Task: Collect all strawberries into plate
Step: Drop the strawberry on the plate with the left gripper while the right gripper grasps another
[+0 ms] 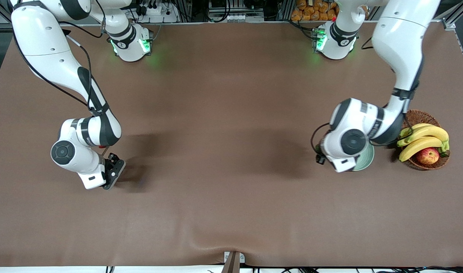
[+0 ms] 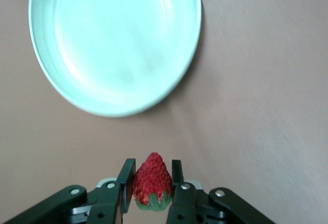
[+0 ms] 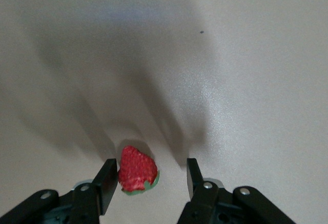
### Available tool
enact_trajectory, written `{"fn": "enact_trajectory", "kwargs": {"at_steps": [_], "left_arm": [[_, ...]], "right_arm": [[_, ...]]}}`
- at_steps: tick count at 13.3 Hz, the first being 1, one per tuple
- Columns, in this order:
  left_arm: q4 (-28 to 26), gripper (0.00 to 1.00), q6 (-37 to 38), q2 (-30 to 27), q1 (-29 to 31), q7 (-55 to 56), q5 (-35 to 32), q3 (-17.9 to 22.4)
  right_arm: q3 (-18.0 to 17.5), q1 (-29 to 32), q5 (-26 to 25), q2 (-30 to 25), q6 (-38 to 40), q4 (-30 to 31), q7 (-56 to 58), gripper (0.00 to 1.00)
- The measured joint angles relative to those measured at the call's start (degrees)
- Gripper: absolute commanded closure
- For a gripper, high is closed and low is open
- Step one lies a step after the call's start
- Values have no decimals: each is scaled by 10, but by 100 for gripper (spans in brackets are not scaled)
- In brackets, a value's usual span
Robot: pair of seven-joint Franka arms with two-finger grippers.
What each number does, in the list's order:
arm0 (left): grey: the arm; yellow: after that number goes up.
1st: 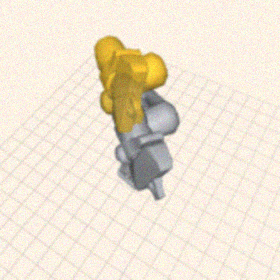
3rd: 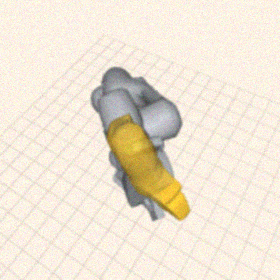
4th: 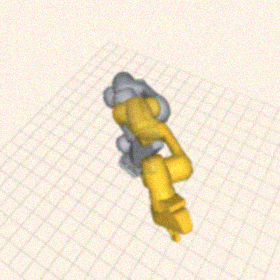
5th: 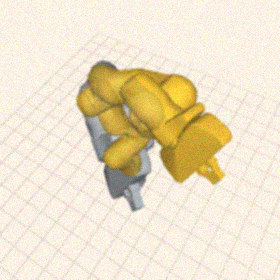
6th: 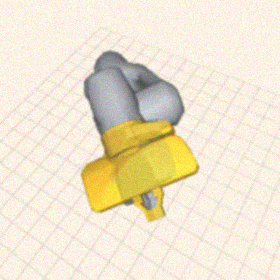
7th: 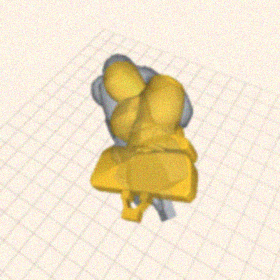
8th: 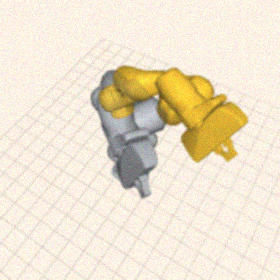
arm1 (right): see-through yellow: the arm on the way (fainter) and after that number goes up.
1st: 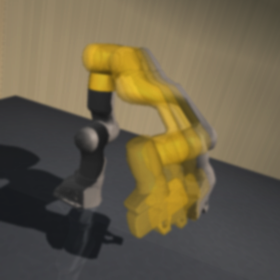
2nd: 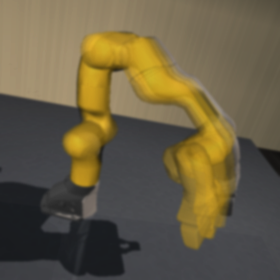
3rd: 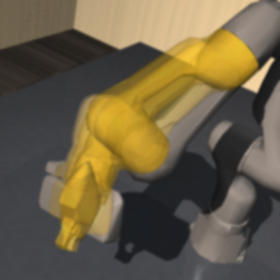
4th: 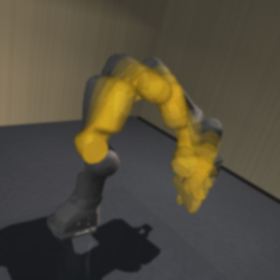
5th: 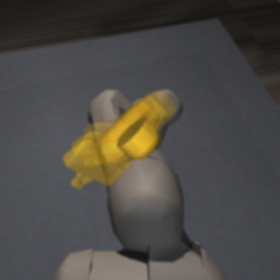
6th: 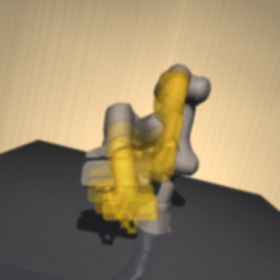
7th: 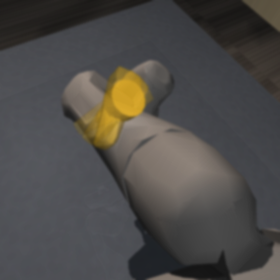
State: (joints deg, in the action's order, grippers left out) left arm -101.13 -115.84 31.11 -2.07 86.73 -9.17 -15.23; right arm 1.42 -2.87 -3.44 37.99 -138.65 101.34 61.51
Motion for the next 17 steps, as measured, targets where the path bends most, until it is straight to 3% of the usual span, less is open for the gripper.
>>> {"fn": "enact_trajectory", "kwargs": {"at_steps": [3, 5, 8, 9, 11, 17], "left_arm": [[-24, 90, -1, -10, 24, -36, -21, -1], [-41, 87, -11, -12, 39, -60, -43, -1], [-75, 70, -53, -12, 69, -86, -86, -1], [-84, 59, -66, -12, 80, -99, -90, -1], [-93, 3, -77, -12, 90, -121, -91, -1], [-91, 0, -78, -35, 89, -125, -91, -10]], "right_arm": [[0, 0, 0, 1, 0, 1, 0, 45], [0, 0, 0, 1, 0, 2, 0, 57], [0, 0, 0, 1, -1, 2, 0, 78], [0, 0, 0, 1, -1, 2, 0, 88], [0, 0, 0, 1, -1, 2, 0, 100], [-3, 0, 0, -6, -1, -7, 0, 100]]}}
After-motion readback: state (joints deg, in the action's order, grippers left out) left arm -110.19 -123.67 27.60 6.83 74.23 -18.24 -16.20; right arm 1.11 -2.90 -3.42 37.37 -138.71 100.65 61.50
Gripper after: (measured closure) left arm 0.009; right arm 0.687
